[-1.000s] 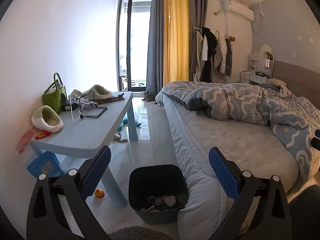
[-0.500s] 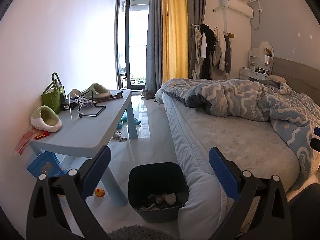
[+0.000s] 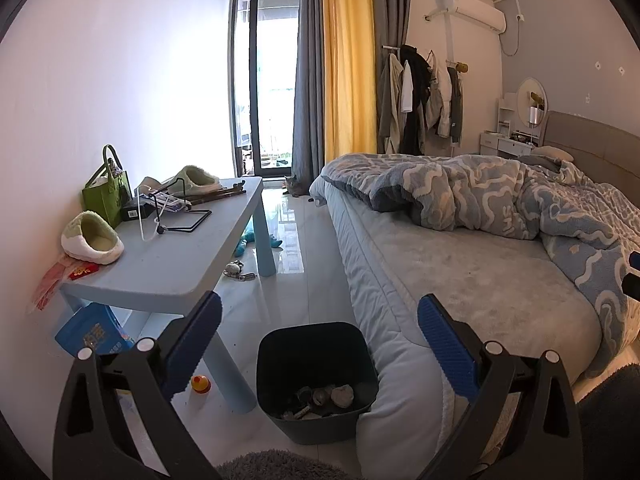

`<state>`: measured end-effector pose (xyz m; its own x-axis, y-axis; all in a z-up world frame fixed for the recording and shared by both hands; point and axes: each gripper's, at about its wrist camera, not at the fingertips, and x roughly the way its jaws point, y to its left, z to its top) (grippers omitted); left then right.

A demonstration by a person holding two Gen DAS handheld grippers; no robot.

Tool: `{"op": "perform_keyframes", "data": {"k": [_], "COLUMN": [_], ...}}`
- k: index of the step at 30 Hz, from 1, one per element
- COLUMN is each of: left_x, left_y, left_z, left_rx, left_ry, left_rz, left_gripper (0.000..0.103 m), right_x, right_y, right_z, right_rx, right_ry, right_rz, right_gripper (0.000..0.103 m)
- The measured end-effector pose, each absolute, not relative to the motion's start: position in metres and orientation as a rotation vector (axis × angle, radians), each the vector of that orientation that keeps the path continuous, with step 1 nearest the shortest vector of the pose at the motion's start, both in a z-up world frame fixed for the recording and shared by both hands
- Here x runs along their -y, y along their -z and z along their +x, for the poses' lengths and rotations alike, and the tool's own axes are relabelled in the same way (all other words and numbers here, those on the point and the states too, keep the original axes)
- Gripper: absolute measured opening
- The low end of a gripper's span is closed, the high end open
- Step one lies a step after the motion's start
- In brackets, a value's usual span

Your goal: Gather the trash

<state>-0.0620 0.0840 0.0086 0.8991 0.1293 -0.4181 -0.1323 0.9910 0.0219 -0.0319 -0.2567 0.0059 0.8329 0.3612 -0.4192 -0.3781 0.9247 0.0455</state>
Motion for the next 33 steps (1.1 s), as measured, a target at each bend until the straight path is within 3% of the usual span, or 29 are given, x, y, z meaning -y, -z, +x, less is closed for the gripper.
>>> {"op": "perform_keyframes", "data": {"k": [33], "left_x": [-0.0859], "left_y": [-0.0054], "left_z": [-0.0603], "left_rx": [-0.437], "left_ry": [-0.133], "left_rz": [-0.007], "left_gripper": [0.1], "right_x": [0.264], "right_y": [-0.0021], "right_z": [-0.0313], "right_rx": [-0.442], "right_ry": [-0.396], "right_rz": [-0.01], "right_gripper": [0.1]}}
